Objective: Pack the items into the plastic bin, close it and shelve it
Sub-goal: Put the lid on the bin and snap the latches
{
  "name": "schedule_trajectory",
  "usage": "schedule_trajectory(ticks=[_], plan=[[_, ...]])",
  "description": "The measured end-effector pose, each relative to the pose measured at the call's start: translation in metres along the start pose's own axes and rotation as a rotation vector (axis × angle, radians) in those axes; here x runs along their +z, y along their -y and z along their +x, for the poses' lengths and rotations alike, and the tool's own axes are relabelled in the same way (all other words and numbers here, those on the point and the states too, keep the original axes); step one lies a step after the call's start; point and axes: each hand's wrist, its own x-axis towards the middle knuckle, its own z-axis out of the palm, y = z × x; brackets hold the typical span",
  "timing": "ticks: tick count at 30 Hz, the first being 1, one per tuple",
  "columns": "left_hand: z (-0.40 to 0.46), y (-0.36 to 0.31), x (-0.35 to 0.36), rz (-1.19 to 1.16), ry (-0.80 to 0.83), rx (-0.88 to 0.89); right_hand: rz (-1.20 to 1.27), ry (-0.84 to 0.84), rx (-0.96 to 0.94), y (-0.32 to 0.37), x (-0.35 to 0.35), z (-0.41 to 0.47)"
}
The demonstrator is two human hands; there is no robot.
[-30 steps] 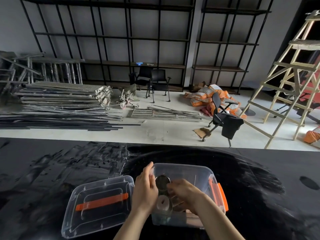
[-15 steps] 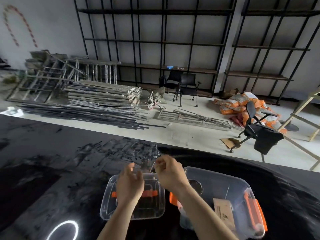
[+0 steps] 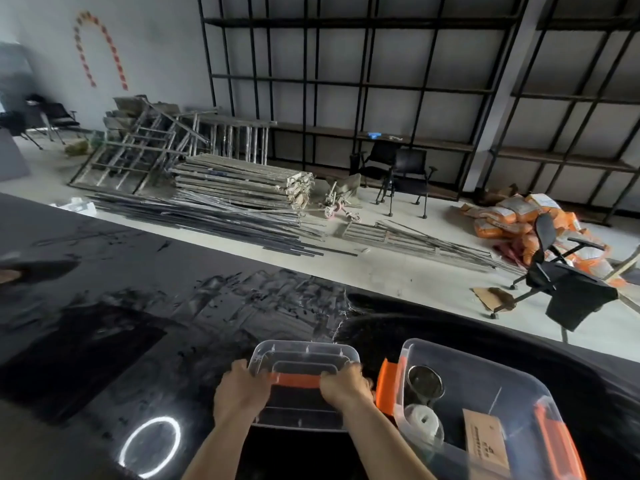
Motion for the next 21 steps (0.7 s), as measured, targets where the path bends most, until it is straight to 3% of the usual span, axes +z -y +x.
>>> schedule_trajectory(ticks=[8,14,17,21], plan=[[0.012,-0.049,-0.042,-0.121,-0.126,-0.023,0.074,-0.049,-0.174,0.031,-0.038,-0.008],[0.001,-0.126,-0.057,-0.246,-0.18,0.141,0.222,-0.296,-0.302,0.035,-0.117,-0.014],[-0.011,-0.165,-0.039,-0.314,-0.135,0.216,0.285,-0.397,-0.271,0.012,-0.169,-0.021],[-0.073,-0.241,0.009,-0.411,0.096,0.372,0.486,-0.649,-0.178,-0.067,-0.265,-0.04]])
